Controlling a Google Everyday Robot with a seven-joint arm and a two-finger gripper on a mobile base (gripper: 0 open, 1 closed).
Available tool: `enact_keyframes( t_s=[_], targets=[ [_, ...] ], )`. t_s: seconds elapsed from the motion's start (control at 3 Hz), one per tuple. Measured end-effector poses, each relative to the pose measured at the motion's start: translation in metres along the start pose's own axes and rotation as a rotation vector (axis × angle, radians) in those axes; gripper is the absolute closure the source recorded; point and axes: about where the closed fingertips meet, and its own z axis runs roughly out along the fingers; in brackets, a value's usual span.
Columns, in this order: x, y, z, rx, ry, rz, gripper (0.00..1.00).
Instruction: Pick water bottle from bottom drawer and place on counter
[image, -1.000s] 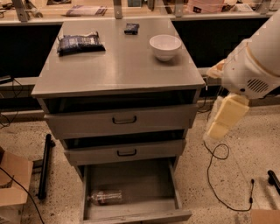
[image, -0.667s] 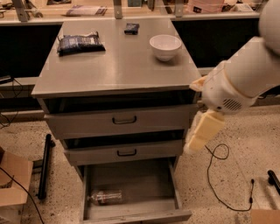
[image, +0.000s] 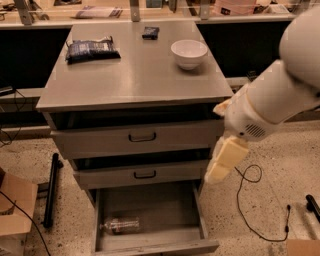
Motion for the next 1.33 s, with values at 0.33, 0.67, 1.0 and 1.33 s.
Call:
enact_keyframes(
  t_s=[0.33, 0.67, 1.0, 1.33],
  targets=[
    [-0.005, 0.019, 0.054, -0.081, -0.058, 0.015, 0.00],
    [-0.021, 0.052, 0.134, -0.180, -0.177, 0.001, 0.00],
    [-0.027, 0.064, 0.195, -0.247, -0.255, -0.015, 0.00],
    [-0.027, 0.064, 0.195, -0.247, -0.255, -0.015, 0.00]
  ],
)
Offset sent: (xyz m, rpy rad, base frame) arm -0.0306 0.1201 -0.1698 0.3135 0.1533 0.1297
